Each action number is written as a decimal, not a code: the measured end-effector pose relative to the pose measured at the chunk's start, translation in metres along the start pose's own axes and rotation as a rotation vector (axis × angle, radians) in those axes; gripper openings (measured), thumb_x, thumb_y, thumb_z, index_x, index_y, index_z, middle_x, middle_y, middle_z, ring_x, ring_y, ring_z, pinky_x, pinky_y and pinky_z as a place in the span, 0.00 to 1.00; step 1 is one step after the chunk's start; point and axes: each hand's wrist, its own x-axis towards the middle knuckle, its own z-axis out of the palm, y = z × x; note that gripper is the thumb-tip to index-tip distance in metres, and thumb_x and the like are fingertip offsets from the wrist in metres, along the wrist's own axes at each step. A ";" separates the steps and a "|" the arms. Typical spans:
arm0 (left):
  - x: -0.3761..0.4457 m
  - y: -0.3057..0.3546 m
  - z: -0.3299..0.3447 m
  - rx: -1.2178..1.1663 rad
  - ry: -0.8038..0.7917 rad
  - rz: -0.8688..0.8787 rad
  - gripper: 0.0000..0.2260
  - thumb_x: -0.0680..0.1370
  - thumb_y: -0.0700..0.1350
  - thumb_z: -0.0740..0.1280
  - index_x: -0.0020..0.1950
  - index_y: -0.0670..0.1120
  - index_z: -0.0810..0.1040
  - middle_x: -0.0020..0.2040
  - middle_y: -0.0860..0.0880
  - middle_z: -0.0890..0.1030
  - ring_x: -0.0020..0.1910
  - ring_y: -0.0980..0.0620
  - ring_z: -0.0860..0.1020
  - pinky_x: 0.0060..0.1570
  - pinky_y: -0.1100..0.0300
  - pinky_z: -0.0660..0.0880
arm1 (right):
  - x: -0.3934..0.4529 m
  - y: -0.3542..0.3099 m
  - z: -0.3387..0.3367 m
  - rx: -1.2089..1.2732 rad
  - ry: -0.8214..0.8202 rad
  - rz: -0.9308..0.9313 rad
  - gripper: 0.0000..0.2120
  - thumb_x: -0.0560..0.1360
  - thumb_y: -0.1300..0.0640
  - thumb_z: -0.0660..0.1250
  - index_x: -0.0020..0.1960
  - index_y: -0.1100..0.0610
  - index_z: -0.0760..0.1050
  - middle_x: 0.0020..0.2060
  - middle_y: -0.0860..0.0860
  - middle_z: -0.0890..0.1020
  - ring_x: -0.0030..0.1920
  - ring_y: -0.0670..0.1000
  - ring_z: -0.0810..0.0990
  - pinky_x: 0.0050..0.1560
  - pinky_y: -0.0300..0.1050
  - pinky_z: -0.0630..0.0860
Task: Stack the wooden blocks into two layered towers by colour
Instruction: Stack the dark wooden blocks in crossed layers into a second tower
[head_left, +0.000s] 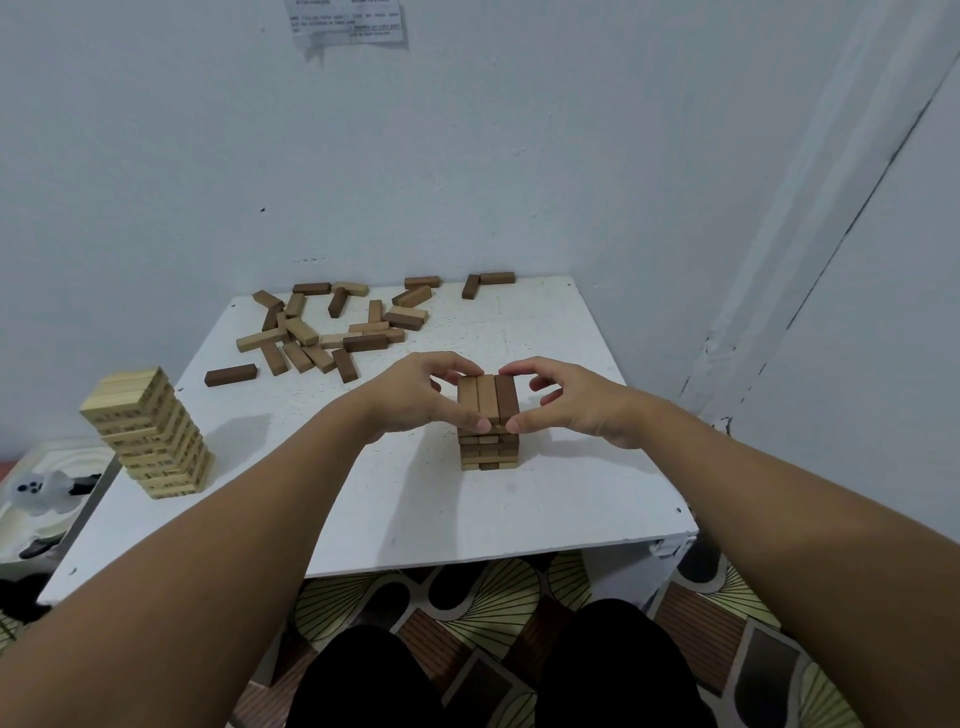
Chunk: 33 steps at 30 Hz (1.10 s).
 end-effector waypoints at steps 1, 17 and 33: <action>0.000 0.000 0.000 -0.002 -0.001 -0.001 0.29 0.66 0.49 0.85 0.64 0.59 0.80 0.64 0.52 0.76 0.59 0.56 0.73 0.52 0.57 0.71 | 0.000 0.000 0.000 -0.002 0.001 0.001 0.33 0.69 0.48 0.82 0.69 0.34 0.73 0.67 0.50 0.70 0.63 0.48 0.72 0.61 0.49 0.71; 0.011 -0.005 -0.014 -0.280 0.025 0.000 0.51 0.59 0.51 0.87 0.78 0.56 0.68 0.71 0.47 0.74 0.71 0.45 0.71 0.70 0.48 0.67 | 0.011 0.006 -0.009 0.146 0.162 0.066 0.29 0.76 0.36 0.64 0.75 0.40 0.68 0.65 0.48 0.74 0.61 0.49 0.75 0.66 0.49 0.62; 0.149 -0.046 -0.018 0.148 0.425 0.079 0.14 0.84 0.49 0.66 0.69 0.50 0.76 0.54 0.51 0.81 0.45 0.54 0.80 0.36 0.62 0.76 | 0.137 0.027 -0.013 -0.453 0.319 0.009 0.18 0.84 0.52 0.61 0.74 0.46 0.70 0.52 0.46 0.79 0.54 0.51 0.79 0.62 0.55 0.77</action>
